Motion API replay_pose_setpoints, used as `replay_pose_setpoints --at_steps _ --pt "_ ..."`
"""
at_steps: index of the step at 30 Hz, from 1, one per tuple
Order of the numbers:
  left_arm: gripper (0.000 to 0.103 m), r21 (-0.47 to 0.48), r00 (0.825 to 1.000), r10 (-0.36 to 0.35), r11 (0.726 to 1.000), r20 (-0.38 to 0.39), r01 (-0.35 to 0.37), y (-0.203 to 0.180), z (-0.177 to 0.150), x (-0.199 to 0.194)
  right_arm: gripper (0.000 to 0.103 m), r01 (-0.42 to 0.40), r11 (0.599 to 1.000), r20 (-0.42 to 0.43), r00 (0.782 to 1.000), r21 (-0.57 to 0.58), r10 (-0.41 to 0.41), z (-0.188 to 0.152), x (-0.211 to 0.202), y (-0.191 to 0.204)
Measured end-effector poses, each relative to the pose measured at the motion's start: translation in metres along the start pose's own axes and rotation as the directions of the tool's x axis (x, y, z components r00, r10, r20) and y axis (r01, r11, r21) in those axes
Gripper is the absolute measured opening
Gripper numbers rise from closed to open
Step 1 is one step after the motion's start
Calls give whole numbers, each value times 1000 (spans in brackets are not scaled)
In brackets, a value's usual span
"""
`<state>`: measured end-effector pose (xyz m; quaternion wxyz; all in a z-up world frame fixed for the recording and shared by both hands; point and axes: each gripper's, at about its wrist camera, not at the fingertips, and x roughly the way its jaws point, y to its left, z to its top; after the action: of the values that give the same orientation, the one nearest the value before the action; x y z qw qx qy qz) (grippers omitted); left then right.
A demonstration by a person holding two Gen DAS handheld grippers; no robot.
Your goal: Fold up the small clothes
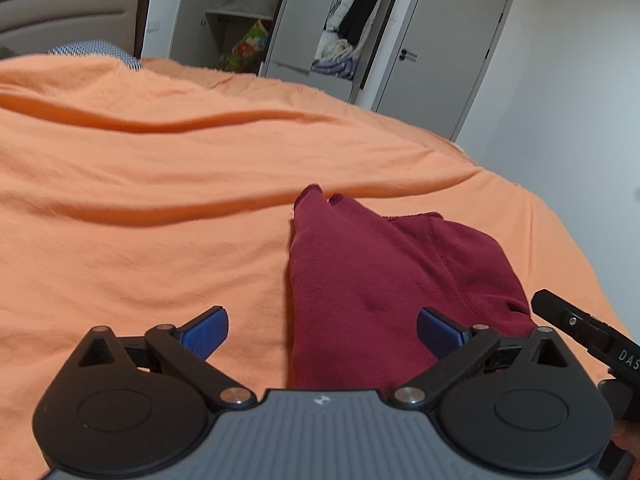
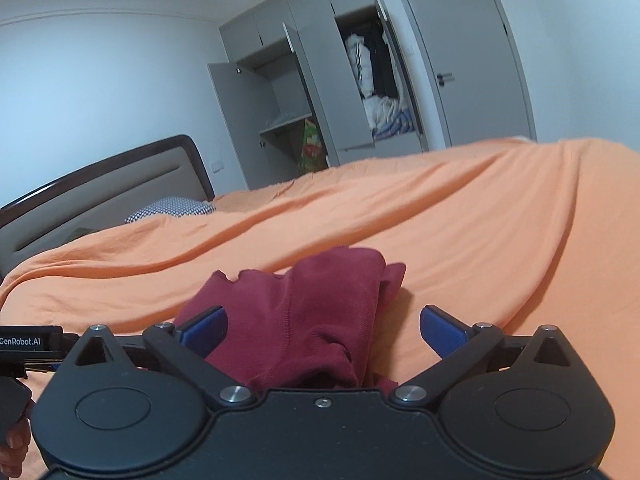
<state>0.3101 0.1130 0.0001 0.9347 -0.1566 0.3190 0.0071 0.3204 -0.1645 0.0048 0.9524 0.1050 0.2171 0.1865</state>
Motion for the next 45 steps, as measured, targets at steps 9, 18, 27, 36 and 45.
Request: replay_pose_setpoints --at_steps 9,18,27,36,45 --pt "103 68 997 21 997 81 -26 -6 -26 -40 102 18 999 60 998 -45 -16 -16 -52 15" --pt "103 122 992 30 991 126 -45 -8 -62 -69 102 63 992 86 995 -105 -54 -43 -95 27" --pt "103 238 984 29 969 176 -71 -8 -105 -87 102 125 979 90 990 -163 -112 -75 -123 36" --pt "103 253 990 46 964 136 -80 1 -118 -83 102 145 971 53 989 -188 -137 -94 -124 37" --pt "103 258 991 45 963 123 -76 3 -115 -81 102 140 972 45 990 -190 -134 -94 -121 36"
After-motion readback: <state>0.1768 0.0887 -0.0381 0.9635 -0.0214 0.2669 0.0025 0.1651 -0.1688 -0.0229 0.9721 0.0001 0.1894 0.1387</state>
